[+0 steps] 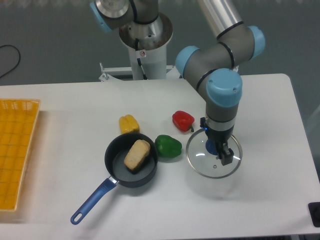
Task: Close the pot lid
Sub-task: 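Carry the glass lid by its knob toward the blue-handled saucepan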
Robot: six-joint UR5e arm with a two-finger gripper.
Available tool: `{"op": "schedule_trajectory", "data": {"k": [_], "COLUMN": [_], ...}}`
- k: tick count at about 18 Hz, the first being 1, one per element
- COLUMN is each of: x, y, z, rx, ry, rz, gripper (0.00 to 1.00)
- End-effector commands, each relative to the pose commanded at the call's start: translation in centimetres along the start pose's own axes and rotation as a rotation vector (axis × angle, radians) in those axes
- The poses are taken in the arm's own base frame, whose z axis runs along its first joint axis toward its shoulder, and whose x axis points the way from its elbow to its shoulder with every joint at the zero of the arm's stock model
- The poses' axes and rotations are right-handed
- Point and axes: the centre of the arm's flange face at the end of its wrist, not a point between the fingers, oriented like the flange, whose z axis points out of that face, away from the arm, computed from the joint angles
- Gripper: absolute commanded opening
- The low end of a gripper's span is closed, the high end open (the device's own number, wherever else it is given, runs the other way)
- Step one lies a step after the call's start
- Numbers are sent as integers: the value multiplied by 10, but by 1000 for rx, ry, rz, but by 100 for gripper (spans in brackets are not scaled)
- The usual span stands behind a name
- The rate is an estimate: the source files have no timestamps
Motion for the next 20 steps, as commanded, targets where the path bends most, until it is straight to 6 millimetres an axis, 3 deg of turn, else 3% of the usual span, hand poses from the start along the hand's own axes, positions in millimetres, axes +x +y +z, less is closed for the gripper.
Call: {"op": "schedule_trajectory", "data": {"k": [6, 20], "x": [12, 34], "y": [-39, -134], "z": [-18, -15], "rx": [8, 5], "ry": [24, 48], "rz": [-26, -100], "gripper": [59, 59]}}
